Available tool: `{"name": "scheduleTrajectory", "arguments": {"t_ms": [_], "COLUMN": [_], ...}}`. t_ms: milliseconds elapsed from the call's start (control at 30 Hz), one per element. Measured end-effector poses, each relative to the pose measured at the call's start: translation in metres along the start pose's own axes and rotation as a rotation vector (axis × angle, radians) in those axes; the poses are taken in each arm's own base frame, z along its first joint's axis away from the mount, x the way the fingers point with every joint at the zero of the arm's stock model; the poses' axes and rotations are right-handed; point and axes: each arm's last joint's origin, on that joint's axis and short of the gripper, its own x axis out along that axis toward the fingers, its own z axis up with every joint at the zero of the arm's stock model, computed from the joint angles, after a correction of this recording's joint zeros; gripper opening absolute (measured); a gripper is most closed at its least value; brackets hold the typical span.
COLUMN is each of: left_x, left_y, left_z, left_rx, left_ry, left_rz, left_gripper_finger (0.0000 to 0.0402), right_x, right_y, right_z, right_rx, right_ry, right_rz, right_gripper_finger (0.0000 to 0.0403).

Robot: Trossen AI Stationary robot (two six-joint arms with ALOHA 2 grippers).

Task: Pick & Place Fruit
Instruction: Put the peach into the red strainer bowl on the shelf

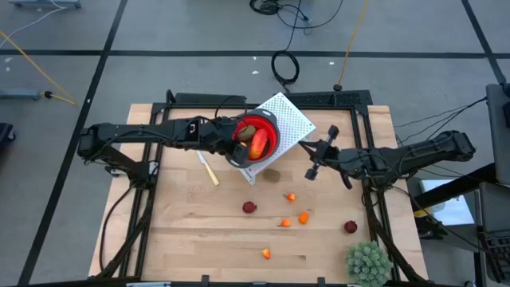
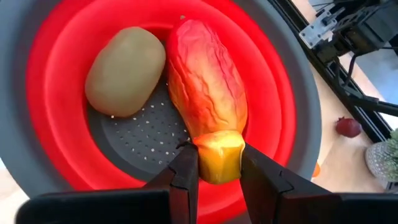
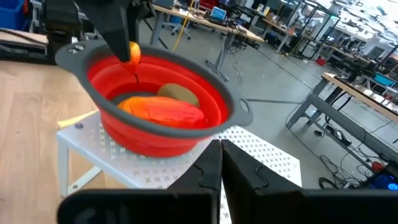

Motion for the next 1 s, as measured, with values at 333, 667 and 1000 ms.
{"name": "scheduleTrajectory", "arguments": {"t_ms": [333,667,1000], "left_x": [0.0001,0.0003,0.0005], "left_y": [0.0018,0.0019,0.0024], "left_z": [-0.0008,-0.0007,-0.0002], "left_rx": [0.126,0.289,0.341], "left_ry": [-0.007,-0.011,-0.025], "left_rz": [0.037,0.047,0.071], "left_gripper_finger": [0.0085,0.0085,0.0093], "right_x": [0.0010,0.0011,0.0011], "right_y": [0.0016,0.0016,0.0016], "right_z": [-0.0046,-0.0045,-0.0043], "right_rx": [-0.007,-0.009,-0.007], "right_ry": [-0.010,-0.011,-0.012], "right_rz": [-0.004,-0.004,-0.005], "right_gripper_finger": [0.0001,0.0001,0.0001]}}
